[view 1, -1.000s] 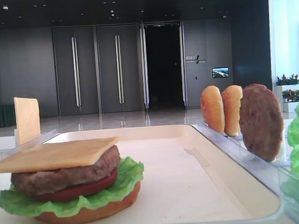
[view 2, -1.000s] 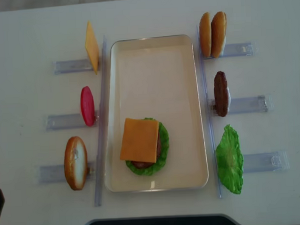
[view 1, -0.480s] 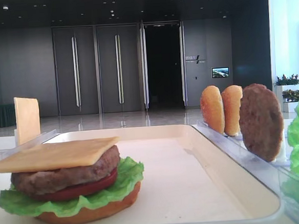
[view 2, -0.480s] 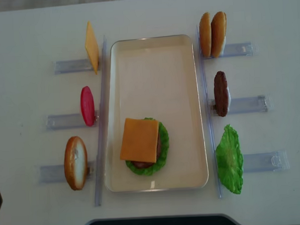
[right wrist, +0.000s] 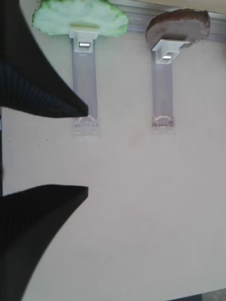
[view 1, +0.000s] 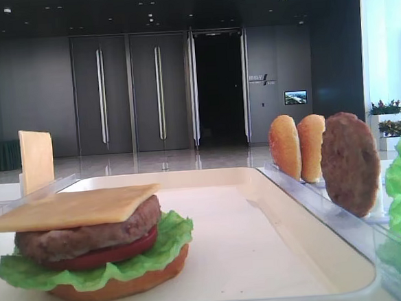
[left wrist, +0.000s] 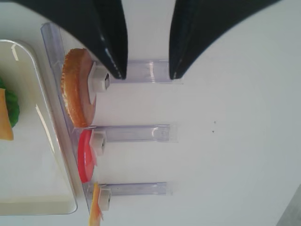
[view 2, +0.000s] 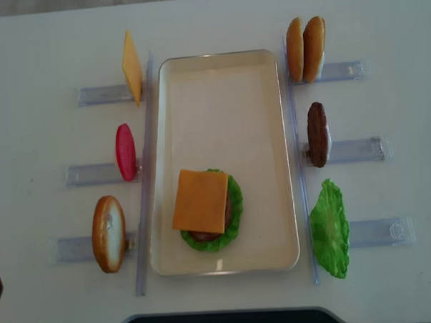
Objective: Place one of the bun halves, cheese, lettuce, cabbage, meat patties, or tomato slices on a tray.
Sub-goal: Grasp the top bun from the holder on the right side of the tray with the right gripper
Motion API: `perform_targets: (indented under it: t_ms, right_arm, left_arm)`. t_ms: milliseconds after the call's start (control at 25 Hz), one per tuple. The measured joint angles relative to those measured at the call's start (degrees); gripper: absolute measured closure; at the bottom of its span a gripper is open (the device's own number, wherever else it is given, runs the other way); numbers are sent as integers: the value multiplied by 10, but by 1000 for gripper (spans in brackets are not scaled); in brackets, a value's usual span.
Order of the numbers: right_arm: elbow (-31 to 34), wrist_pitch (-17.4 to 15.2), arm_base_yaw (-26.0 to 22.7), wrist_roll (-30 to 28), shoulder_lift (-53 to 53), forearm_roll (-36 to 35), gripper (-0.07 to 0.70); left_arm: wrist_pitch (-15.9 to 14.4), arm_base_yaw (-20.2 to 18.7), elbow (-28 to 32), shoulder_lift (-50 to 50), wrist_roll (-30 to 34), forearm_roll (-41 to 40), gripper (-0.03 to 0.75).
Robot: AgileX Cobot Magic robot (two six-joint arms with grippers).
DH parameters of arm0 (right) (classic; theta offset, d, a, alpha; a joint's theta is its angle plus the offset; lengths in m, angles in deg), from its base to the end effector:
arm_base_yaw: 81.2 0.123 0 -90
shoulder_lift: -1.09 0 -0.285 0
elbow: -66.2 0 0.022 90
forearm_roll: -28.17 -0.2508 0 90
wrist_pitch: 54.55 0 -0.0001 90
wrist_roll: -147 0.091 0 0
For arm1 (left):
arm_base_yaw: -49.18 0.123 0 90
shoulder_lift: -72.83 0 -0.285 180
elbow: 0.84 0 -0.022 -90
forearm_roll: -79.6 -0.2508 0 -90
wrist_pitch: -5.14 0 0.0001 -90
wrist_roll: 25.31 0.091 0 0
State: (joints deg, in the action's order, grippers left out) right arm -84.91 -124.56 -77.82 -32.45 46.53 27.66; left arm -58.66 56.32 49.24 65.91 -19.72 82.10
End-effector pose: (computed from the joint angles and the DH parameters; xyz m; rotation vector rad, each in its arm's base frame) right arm 0.0883 0.0060 0.3410 -0.0618 2.5188 0.0396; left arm -0.0060 -0.0043 0.2658 -0.0254 2.1084 0.0803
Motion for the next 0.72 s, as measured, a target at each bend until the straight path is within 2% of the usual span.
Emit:
perform_targets:
  t_ms: [280, 720]
  right_arm:
    - [-136, -1, 0, -11, 221, -7, 279]
    - [-369, -1, 0, -30, 467, -15, 276]
  left_arm:
    - [0, 0, 0, 0, 0, 0, 482]
    - [0, 0, 0, 0, 0, -1, 483]
